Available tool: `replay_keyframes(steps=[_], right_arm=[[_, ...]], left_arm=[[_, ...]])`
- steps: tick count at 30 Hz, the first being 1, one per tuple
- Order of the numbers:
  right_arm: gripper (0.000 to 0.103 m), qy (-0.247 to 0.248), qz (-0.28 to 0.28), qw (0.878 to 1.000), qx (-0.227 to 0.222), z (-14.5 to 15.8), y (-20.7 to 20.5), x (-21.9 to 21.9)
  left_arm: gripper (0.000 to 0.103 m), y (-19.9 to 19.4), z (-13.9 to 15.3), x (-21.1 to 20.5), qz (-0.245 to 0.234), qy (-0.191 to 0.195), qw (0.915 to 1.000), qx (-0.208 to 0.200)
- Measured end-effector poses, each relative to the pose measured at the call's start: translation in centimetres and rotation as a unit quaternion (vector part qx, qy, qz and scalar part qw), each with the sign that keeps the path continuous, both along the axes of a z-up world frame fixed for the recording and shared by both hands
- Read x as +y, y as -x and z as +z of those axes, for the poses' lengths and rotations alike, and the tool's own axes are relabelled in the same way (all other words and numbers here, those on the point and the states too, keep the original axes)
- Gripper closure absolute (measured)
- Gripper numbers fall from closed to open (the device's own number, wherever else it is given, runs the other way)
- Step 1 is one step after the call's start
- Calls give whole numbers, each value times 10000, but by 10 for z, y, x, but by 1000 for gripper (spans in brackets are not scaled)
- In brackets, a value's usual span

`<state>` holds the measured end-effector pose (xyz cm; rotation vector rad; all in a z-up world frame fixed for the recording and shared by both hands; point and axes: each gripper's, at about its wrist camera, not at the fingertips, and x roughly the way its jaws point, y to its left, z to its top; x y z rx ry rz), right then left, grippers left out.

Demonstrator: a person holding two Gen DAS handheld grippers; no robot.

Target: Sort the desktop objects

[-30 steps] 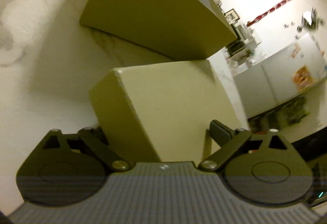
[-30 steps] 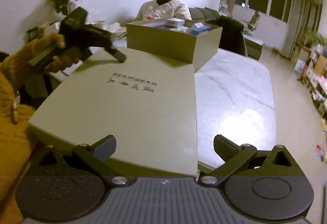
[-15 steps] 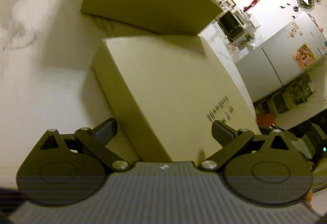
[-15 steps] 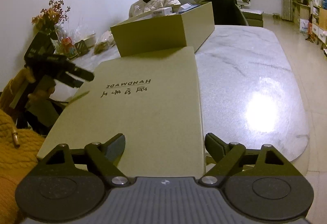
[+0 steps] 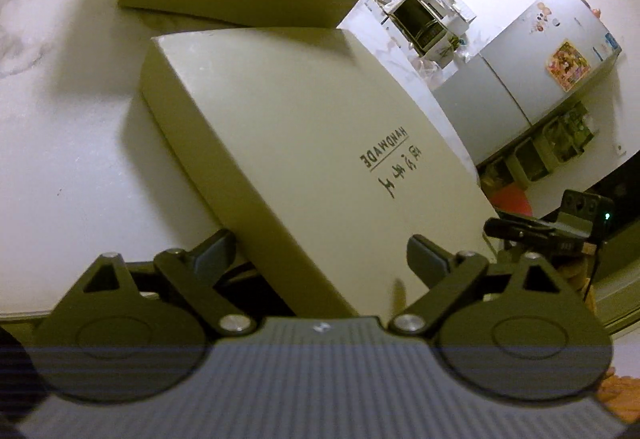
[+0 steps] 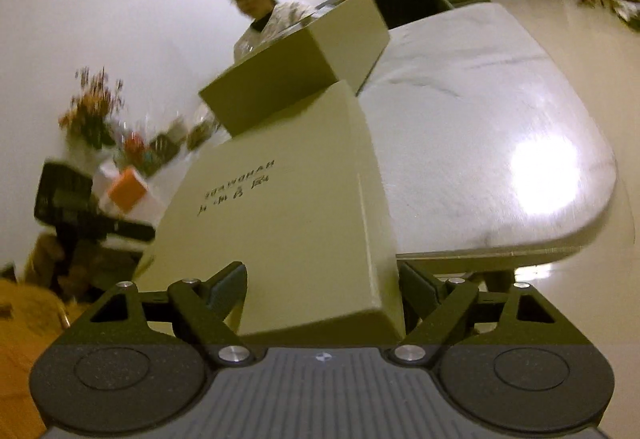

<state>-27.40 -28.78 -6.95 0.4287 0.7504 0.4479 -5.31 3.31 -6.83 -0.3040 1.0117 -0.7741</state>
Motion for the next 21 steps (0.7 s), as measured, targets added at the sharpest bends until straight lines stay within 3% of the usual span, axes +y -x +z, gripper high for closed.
replay_keyframes(steps=[4, 9, 15, 21], right_arm=[[19, -287, -113, 9994, 127, -7, -5, -5], [20, -524, -108, 9982, 257, -12, -8, -3], [25, -979, 92, 9952, 23, 0, 4, 0], [28, -1232, 379, 9917, 32, 3, 9, 10]], left_arm=[[14, 2, -1, -1, 123, 53, 9999, -95], [18, -3, 2, 7, 375, 431, 9983, -115], [18, -7, 4, 18, 693, 747, 9947, -138], [20, -5, -1, 24, 771, 721, 9944, 59]])
